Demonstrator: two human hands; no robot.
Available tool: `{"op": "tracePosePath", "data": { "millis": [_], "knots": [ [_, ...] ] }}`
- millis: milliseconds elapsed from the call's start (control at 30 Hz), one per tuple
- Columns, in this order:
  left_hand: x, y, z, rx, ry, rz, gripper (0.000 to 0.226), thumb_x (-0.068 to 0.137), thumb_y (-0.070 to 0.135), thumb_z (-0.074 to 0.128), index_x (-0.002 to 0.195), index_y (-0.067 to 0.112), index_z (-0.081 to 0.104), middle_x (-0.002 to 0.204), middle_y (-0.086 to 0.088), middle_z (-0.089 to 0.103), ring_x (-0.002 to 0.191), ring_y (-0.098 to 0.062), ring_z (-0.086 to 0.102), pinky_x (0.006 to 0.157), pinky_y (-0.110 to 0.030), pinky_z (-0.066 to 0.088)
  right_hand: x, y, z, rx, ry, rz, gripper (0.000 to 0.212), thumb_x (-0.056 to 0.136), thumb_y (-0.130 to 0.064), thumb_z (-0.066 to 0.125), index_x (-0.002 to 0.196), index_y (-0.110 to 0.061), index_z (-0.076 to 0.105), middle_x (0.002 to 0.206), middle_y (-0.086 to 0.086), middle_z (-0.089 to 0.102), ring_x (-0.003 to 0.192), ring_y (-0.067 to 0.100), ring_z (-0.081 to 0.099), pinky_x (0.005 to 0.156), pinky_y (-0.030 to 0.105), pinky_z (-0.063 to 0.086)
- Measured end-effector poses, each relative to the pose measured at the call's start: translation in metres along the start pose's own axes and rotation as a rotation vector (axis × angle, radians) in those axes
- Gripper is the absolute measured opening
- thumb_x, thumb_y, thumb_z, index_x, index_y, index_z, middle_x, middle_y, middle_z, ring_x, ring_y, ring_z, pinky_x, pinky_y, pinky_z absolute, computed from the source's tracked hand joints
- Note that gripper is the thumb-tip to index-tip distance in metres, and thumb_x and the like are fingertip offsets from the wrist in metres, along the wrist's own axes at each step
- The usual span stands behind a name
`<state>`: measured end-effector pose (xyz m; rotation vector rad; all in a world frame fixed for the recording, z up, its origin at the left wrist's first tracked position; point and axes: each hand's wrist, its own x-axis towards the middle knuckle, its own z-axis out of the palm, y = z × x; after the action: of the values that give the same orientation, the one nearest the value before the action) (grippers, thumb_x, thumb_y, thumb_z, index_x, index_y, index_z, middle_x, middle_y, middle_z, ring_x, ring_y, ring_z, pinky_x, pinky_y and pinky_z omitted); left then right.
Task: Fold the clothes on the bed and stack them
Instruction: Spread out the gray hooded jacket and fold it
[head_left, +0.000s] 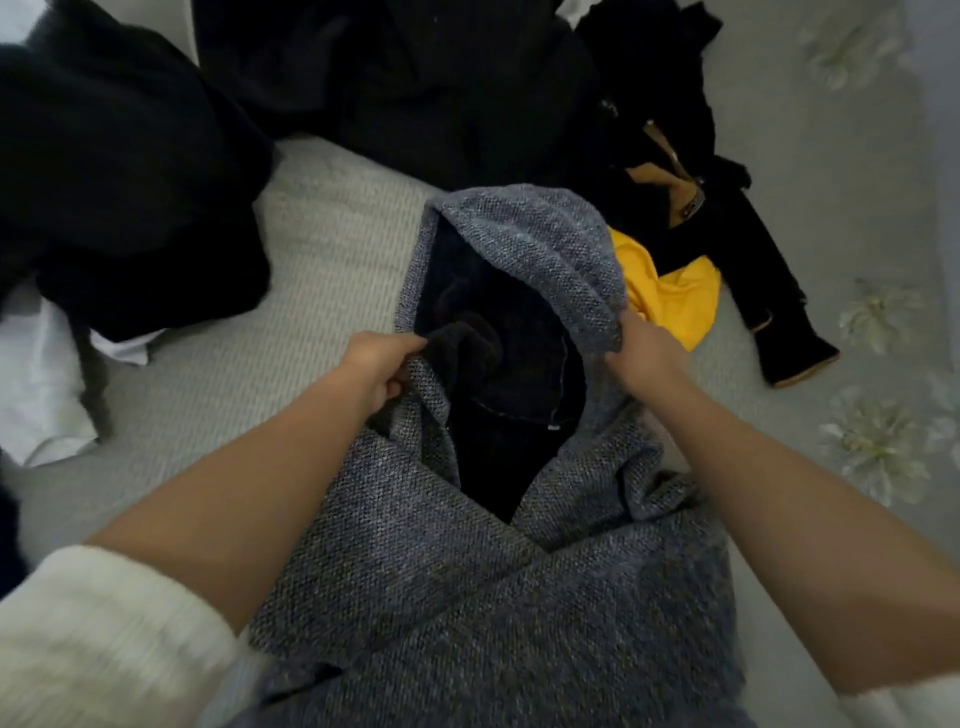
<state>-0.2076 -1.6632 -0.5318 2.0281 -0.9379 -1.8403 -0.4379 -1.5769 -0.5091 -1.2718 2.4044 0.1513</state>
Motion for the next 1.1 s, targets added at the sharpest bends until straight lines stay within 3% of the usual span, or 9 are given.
{"op": "tracePosePath", "data": {
  "millis": [67, 167, 267, 433, 600, 800, 900, 967, 1100],
  "knots": [
    [-0.007, 0.014, 0.009, -0.004, 0.049, 0.224, 0.022, 0.082, -0.001, 0.055, 0.065, 0.012, 0.058, 0.056, -0.007, 0.058, 0.043, -0.011, 0.054, 0.045, -0.015, 0.041, 0.003, 0.017, -0.016, 0.12, 0.15, 0.055, 0.029, 0.09, -0.016, 0.048, 0.113, 0.001, 0.053, 0.112, 0.027, 0.059, 0.104, 0.042, 0.055, 0.078, 0.041, 0.043],
    [-0.02, 0.042, 0.013, 0.339, 0.297, 0.728, 0.034, 0.08, 0.0, 0.05, 0.104, 0.012, 0.071, 0.093, -0.016, 0.069, 0.09, -0.027, 0.062, 0.08, -0.029, 0.045, 0.008, 0.047, -0.047, 0.313, 0.385, 0.255, 0.027, 0.092, -0.017, 0.044, 0.106, 0.0, 0.058, 0.108, 0.027, 0.06, 0.101, 0.042, 0.055, 0.074, 0.039, 0.041],
    [-0.035, 0.041, 0.018, 0.604, 0.366, 0.932, 0.039, 0.086, 0.015, 0.046, 0.122, 0.021, 0.062, 0.1, -0.017, 0.061, 0.093, -0.031, 0.057, 0.078, -0.033, 0.039, 0.009, 0.083, -0.043, 0.518, 0.397, 0.477, 0.029, 0.091, -0.012, 0.043, 0.11, 0.006, 0.057, 0.114, 0.03, 0.058, 0.106, 0.043, 0.054, 0.083, 0.042, 0.042],
    [-0.012, -0.004, 0.023, 1.26, -0.172, 0.574, 0.054, 0.088, 0.033, 0.057, 0.139, 0.024, 0.041, 0.126, -0.018, 0.051, 0.115, -0.035, 0.052, 0.096, -0.038, 0.044, 0.008, 0.11, -0.015, 0.533, -0.005, 0.526, 0.061, 0.085, -0.014, 0.06, 0.139, -0.002, 0.034, 0.138, 0.024, 0.042, 0.126, 0.039, 0.042, 0.102, 0.044, 0.037],
    [-0.004, 0.019, 0.033, 0.78, -0.125, 0.448, 0.034, 0.094, 0.029, 0.05, 0.104, 0.001, 0.067, 0.099, -0.022, 0.065, 0.085, -0.026, 0.059, 0.075, -0.029, 0.042, 0.034, 0.097, -0.037, 0.541, 0.038, 0.348, 0.065, 0.088, -0.029, 0.058, 0.142, -0.006, 0.03, 0.142, 0.022, 0.038, 0.128, 0.039, 0.039, 0.105, 0.048, 0.035],
    [0.008, 0.058, 0.061, 0.596, -0.119, 0.423, 0.034, 0.096, 0.027, 0.046, 0.121, 0.006, 0.054, 0.112, -0.012, 0.055, 0.101, -0.027, 0.054, 0.08, -0.03, 0.038, 0.066, 0.089, -0.04, 0.59, -0.037, 0.343, 0.054, 0.094, -0.037, 0.048, 0.137, -0.007, 0.039, 0.139, 0.018, 0.044, 0.123, 0.038, 0.044, 0.102, 0.051, 0.037],
    [0.02, 0.073, 0.078, 0.453, -0.145, 0.356, 0.026, 0.097, 0.027, 0.044, 0.078, 0.013, 0.054, 0.09, -0.012, 0.05, 0.079, -0.02, 0.048, 0.07, -0.029, 0.035, 0.075, 0.094, -0.036, 0.708, -0.061, 0.418, 0.05, 0.095, -0.034, 0.047, 0.11, 0.012, 0.056, 0.116, 0.034, 0.053, 0.104, 0.04, 0.054, 0.077, 0.041, 0.038],
    [0.026, 0.081, 0.09, 0.368, -0.16, 0.295, 0.027, 0.096, 0.031, 0.047, 0.074, 0.015, 0.051, 0.085, -0.011, 0.049, 0.066, -0.016, 0.046, 0.062, -0.028, 0.037, 0.079, 0.099, -0.033, 0.8, -0.054, 0.464, 0.054, 0.094, -0.032, 0.049, 0.12, 0.016, 0.05, 0.125, 0.034, 0.051, 0.111, 0.041, 0.053, 0.073, 0.033, 0.031],
    [0.031, 0.09, 0.109, 0.397, -0.219, 0.237, 0.015, 0.092, 0.026, 0.054, 0.08, 0.017, 0.054, 0.073, -0.004, 0.046, 0.054, -0.01, 0.043, 0.047, -0.019, 0.033, 0.088, 0.101, -0.026, 0.908, -0.154, 0.427, 0.062, 0.086, -0.019, 0.065, 0.138, -0.002, 0.038, 0.13, 0.015, 0.052, 0.115, 0.029, 0.053, 0.087, 0.032, 0.044]
  ]
}}
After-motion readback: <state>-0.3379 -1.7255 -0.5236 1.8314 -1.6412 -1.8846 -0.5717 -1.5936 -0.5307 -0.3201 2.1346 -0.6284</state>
